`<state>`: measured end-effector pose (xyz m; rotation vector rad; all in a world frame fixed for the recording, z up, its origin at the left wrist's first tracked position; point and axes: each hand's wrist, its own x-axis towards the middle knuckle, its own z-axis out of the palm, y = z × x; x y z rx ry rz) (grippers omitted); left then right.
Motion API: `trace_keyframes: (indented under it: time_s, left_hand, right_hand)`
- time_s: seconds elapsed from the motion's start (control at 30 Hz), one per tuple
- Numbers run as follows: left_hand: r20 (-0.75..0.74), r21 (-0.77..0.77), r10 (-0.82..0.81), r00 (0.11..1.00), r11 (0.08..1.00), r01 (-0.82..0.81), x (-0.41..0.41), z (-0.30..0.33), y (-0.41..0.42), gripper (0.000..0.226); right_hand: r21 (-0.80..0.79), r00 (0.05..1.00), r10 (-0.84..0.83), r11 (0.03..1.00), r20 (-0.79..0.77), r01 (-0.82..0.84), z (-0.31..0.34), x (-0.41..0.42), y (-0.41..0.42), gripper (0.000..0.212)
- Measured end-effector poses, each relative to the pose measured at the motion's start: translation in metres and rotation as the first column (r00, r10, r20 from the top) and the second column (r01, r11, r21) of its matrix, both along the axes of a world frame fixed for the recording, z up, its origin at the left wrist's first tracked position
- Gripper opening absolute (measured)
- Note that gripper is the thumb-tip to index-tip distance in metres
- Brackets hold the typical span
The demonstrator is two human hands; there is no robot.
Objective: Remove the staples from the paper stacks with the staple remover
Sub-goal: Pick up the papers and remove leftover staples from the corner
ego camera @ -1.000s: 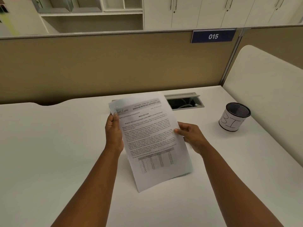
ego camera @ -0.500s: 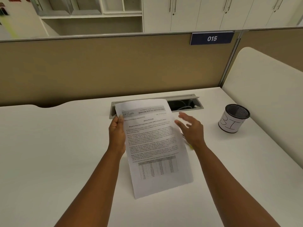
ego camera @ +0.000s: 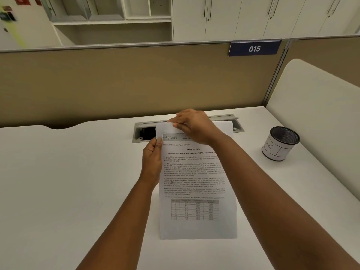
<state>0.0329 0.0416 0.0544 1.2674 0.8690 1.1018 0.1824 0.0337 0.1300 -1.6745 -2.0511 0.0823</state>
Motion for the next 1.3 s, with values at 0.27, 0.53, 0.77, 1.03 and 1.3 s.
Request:
trace_keyframes:
  time_s: [0.27,0.53,0.77,1.03,1.3]
  left_hand:
    - [-0.036,-0.007,-0.027,0.999,1.0,0.026,0.0,-0.003,-0.002,0.02]
    - [0.082,-0.04,0.191,0.978,0.981,-0.188,0.0,0.006,0.01,0.01]
    - [0.082,-0.034,0.2,0.976,0.98,-0.198,0.002,0.004,0.009,0.009]
    - [0.094,-0.044,0.183,0.979,0.983,-0.18,0.003,0.008,0.003,0.011]
    - [0.143,-0.113,0.023,0.989,0.994,-0.007,-0.007,0.013,0.002,0.021]
  right_hand:
    - [-0.054,0.96,-0.104,0.994,-0.259,0.093,-0.002,-0.006,-0.003,0.021]
    - [-0.047,0.938,-0.15,0.989,-0.312,0.143,-0.005,-0.007,-0.007,0.024]
    - [-0.055,0.926,-0.156,0.988,-0.343,0.145,-0.009,-0.006,-0.01,0.022]
    - [-0.075,0.909,-0.161,0.987,-0.385,0.143,-0.013,-0.005,-0.01,0.022]
    - [-0.149,0.829,-0.201,0.978,-0.521,0.144,-0.011,0.0,-0.011,0.018]
